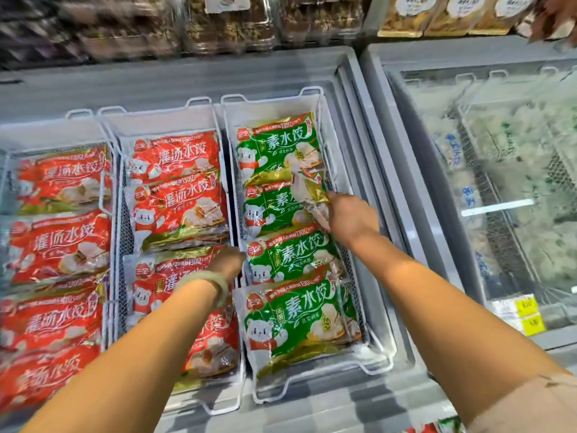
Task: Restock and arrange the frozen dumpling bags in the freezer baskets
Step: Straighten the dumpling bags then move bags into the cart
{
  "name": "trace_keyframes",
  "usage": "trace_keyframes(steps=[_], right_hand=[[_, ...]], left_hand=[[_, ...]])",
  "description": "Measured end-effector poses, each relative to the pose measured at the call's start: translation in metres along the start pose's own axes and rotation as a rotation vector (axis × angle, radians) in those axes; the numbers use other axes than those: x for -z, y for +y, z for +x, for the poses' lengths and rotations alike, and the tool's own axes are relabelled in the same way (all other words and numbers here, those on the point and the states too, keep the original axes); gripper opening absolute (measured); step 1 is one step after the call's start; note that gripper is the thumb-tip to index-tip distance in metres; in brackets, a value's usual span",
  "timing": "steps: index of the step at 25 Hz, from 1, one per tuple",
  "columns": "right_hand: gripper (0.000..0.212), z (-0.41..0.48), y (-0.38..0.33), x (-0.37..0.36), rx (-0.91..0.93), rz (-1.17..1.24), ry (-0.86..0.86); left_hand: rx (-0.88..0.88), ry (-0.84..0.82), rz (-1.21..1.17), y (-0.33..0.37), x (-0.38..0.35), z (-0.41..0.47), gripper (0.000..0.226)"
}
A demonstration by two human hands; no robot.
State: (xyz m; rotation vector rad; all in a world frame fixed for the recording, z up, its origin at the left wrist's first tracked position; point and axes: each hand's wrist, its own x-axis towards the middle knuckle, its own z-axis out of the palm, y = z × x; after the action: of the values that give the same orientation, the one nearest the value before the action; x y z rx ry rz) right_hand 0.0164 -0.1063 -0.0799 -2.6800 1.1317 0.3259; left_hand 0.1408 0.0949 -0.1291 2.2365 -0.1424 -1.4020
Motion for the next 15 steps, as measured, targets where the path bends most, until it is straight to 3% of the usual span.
trace_keyframes(steps=[2, 4, 7, 9, 13, 15], right_hand=[[0.068, 0.011, -0.01, -0.008, 0.044, 0.077, 0.031], [0.08, 0.015, -0.022, -0.025, 0.101, 0.221, -0.116], [0.065, 0.014, -0.026, -0.058, 0.209, 0.156, -0.442], [0.059, 0.015, -0.018, -0.069, 0.163, 0.109, -0.482], [0.067, 0.022, 0.001, -0.08, 0.012, 0.192, -0.517], [0.067, 0.024, 0.006, -0.088, -0.025, 0.237, -0.55]], left_hand=[[-0.027, -0.027, 0.005, 0.008, 0.006, 0.01, 0.035], [-0.04, -0.015, 0.041, 0.009, 0.008, 0.023, 0.038], [-0.038, 0.042, 0.067, 0.007, 0.006, 0.037, 0.038], [-0.088, 0.067, 0.107, 0.007, 0.003, 0.044, 0.04], [-0.184, 0.114, 0.073, 0.02, -0.002, 0.064, 0.056], [-0.206, 0.101, 0.207, 0.027, -0.001, 0.079, 0.062]])
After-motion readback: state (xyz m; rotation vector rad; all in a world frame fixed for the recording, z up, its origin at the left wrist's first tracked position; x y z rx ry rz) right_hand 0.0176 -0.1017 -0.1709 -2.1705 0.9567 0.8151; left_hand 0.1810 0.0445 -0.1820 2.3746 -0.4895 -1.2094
